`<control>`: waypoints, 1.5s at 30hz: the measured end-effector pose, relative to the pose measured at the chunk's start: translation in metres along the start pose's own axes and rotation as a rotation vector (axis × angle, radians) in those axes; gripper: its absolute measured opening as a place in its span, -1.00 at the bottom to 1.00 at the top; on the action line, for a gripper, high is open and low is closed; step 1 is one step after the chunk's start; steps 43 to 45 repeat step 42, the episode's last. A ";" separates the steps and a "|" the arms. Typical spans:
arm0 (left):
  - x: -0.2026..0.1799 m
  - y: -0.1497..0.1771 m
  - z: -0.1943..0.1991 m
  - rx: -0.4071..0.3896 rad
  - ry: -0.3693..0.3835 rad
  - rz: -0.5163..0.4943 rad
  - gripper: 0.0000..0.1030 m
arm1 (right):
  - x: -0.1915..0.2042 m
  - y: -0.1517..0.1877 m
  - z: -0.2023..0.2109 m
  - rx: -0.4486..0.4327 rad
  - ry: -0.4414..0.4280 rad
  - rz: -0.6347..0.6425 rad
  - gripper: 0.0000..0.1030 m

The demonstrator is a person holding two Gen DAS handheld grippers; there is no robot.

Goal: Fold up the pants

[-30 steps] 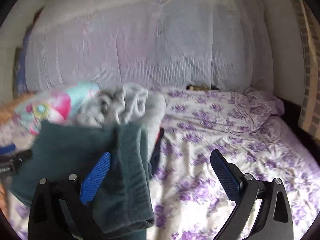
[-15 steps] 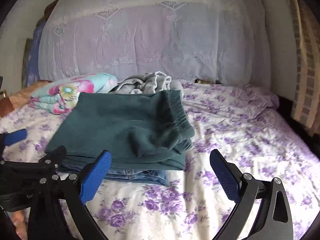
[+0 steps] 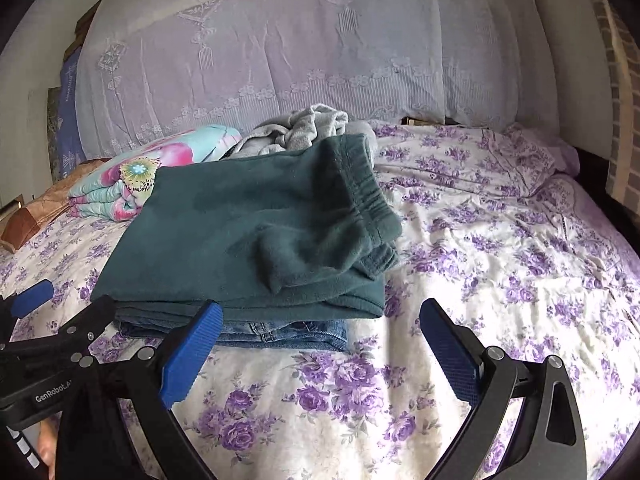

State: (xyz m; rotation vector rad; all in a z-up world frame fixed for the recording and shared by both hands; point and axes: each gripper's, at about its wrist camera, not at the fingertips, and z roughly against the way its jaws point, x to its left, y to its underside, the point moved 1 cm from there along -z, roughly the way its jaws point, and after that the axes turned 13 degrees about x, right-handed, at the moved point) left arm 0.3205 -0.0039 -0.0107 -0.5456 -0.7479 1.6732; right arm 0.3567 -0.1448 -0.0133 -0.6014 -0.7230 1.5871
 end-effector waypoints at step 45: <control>-0.010 0.000 0.000 -0.020 0.040 -0.070 0.90 | 0.002 0.002 -0.004 0.016 -0.006 0.013 0.93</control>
